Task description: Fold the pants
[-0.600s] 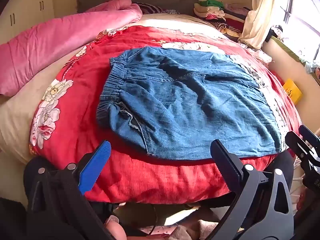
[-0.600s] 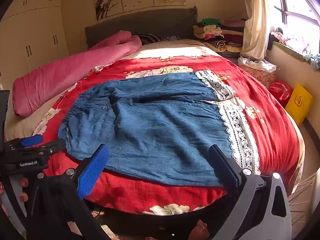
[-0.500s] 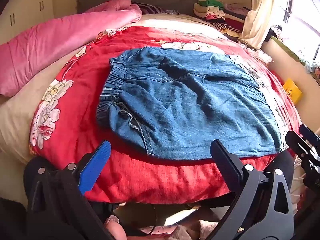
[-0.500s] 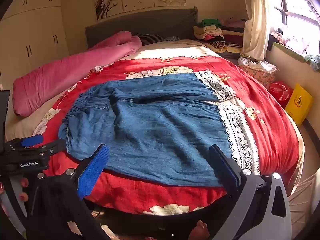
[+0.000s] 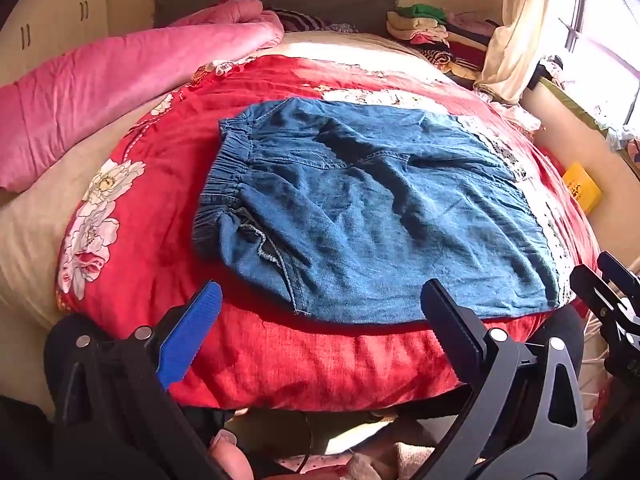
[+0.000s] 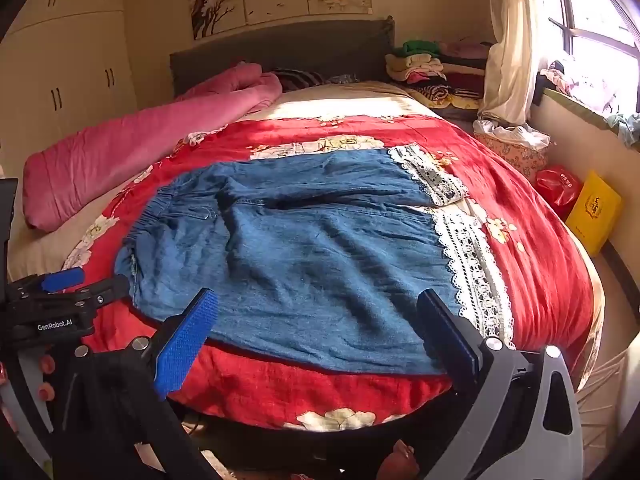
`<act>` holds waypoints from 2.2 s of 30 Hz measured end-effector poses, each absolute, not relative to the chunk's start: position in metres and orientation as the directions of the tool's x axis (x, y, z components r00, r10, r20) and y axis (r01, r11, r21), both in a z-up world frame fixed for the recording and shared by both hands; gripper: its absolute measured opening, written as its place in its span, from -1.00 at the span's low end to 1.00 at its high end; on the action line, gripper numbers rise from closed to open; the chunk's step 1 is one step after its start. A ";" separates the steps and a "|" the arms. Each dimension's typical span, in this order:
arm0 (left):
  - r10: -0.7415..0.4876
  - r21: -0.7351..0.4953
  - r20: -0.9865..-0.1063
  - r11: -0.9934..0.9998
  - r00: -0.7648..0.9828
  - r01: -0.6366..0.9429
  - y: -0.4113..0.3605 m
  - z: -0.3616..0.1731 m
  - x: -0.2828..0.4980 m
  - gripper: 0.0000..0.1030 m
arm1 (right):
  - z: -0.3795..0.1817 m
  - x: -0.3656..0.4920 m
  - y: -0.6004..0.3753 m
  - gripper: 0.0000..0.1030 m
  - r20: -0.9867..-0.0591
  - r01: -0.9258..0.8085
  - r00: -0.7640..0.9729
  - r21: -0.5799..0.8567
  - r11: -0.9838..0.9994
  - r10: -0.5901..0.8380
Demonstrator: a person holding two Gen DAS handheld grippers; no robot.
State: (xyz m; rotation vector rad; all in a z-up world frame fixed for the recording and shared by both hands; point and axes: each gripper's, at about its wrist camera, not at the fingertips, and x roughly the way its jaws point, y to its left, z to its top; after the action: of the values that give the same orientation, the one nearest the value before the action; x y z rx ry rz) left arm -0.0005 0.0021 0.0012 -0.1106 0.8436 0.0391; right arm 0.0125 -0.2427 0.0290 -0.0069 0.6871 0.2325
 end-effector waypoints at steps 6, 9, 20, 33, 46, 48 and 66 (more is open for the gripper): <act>-0.007 -0.081 -0.746 0.994 0.666 -0.080 0.000 0.001 0.000 0.82 | 0.031 0.012 -0.242 0.92 -0.625 -0.214 0.753 0.064 0.975 0.206; -0.006 -0.078 -0.746 0.994 0.666 -0.078 -0.002 0.001 0.001 0.82 | 0.031 0.012 -0.242 0.92 -0.625 -0.212 0.753 0.064 0.975 0.205; -0.009 -0.080 -0.742 0.994 0.670 -0.076 0.000 0.003 -0.001 0.82 | 0.031 0.012 -0.242 0.92 -0.625 -0.214 0.752 0.067 0.974 0.209; -0.009 -0.082 -0.742 0.994 0.671 -0.076 0.001 0.003 -0.001 0.82 | 0.032 0.012 -0.242 0.92 -0.625 -0.212 0.753 0.067 0.975 0.207; -0.010 -0.081 -0.741 0.994 0.672 -0.075 0.002 0.005 0.000 0.82 | 0.033 0.015 -0.239 0.92 -0.625 -0.225 0.750 0.068 0.972 0.217; -0.010 -0.082 -0.740 0.994 0.672 -0.076 0.002 0.005 0.000 0.82 | 0.033 0.016 -0.238 0.92 -0.626 -0.227 0.748 0.070 0.971 0.220; -0.037 -0.118 -0.750 0.990 0.661 -0.079 0.031 -0.001 0.027 0.82 | 0.024 0.060 -0.225 0.92 -0.679 -0.284 0.678 0.113 0.952 0.283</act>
State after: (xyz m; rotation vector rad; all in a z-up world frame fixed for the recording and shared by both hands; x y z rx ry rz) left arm 0.0270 0.0310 -0.0012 -0.1453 0.8493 0.0237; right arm 0.0601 -0.2246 0.0240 -0.0014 0.7620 0.3187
